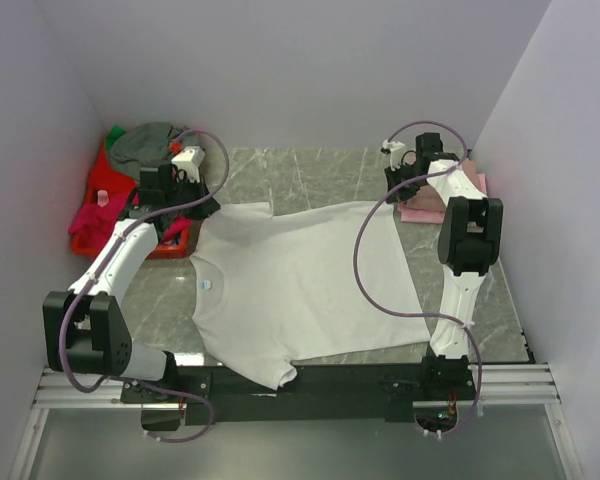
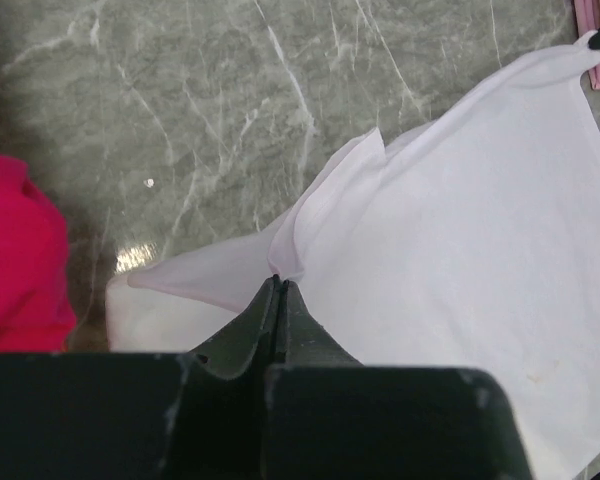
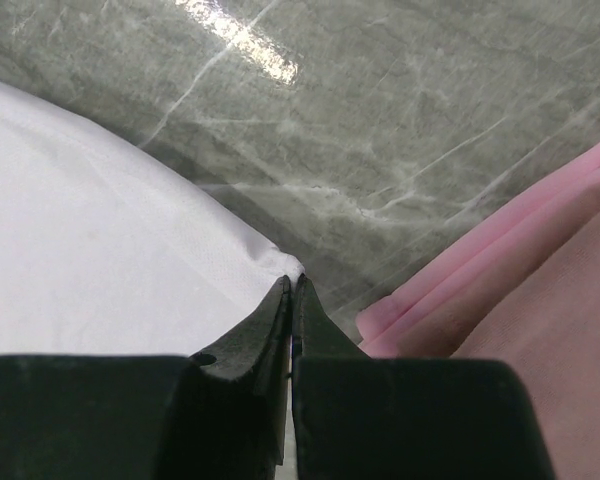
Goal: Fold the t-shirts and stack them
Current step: Fold the tshirt
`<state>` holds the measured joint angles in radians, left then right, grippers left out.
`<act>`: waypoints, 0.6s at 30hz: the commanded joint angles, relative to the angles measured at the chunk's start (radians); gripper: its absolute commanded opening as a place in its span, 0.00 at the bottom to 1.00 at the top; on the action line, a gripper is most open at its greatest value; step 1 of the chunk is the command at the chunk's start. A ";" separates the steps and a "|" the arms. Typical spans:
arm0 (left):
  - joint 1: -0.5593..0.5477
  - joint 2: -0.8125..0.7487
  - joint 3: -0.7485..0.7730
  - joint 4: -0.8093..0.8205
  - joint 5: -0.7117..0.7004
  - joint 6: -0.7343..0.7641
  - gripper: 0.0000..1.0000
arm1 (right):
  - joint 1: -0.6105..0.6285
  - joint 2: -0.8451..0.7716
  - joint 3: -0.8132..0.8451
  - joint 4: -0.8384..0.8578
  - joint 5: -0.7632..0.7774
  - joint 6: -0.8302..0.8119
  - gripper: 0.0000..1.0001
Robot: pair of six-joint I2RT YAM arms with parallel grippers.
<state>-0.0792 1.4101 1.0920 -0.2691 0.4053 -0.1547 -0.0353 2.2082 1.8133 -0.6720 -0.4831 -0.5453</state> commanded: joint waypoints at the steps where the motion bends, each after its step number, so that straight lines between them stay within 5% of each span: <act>1: -0.002 -0.066 -0.024 0.005 0.035 -0.016 0.00 | 0.005 -0.062 -0.009 0.037 -0.002 -0.004 0.00; 18: -0.002 -0.155 -0.119 -0.025 0.018 -0.006 0.00 | 0.003 -0.100 -0.075 0.095 0.003 -0.004 0.00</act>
<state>-0.0792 1.2888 0.9775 -0.3000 0.4221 -0.1623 -0.0353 2.1880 1.7561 -0.6182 -0.4782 -0.5442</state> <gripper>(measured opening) 0.012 0.029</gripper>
